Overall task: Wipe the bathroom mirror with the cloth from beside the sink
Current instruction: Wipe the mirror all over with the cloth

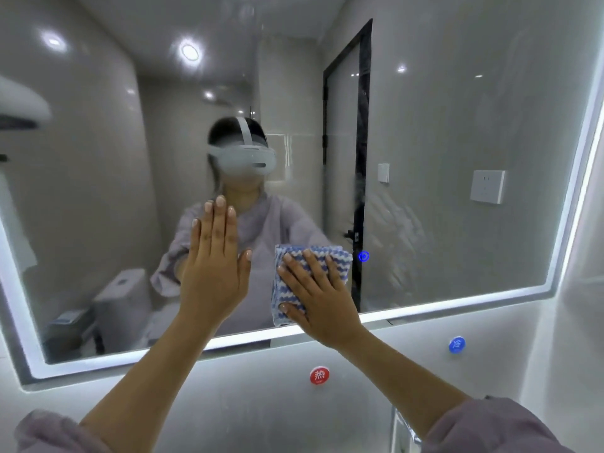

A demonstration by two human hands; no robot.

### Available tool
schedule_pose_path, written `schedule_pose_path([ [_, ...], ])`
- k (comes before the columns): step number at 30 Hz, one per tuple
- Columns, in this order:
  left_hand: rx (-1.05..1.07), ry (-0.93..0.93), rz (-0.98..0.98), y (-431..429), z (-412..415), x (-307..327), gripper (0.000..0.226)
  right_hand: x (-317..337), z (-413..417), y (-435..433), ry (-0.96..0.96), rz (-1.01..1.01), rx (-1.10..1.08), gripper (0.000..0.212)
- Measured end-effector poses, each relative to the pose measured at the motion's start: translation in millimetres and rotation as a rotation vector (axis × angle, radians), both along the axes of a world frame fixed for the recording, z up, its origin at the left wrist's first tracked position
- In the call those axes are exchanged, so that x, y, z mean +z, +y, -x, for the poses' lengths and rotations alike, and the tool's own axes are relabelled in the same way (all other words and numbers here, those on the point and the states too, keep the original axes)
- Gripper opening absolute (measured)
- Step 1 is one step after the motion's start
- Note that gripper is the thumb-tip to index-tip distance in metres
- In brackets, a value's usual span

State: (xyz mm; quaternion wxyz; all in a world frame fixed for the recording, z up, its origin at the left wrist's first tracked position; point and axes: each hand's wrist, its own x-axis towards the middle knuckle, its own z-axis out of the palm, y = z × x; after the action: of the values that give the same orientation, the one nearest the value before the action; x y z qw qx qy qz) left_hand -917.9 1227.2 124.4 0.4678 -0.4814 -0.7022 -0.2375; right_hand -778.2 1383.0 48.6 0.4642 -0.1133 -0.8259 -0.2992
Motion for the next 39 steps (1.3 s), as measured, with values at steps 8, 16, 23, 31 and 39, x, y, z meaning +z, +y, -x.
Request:
schedule_pose_path([
  [8, 0.026, 0.023, -0.003, -1, 0, 1, 0.064, -56, -4, -2, -0.031, 0.023, -0.008, 0.069],
  [16, 0.040, 0.030, 0.006, -1, 3, 1, 0.065, -47, -16, 6, -0.108, -0.001, 0.012, 0.066],
  [23, 0.057, 0.068, 0.005, 0, 7, -1, 0.066, -41, -61, 41, -0.106, 0.037, -0.026, 0.060],
  [31, 0.062, 0.039, 0.029, -3, 3, 0, 0.065, -41, -121, 82, 0.005, 0.245, -0.181, 0.062],
  [39, 0.089, 0.000, 0.053, -1, -7, 2, 0.064, -48, -98, 59, 0.223, 0.585, -0.199, 0.068],
])
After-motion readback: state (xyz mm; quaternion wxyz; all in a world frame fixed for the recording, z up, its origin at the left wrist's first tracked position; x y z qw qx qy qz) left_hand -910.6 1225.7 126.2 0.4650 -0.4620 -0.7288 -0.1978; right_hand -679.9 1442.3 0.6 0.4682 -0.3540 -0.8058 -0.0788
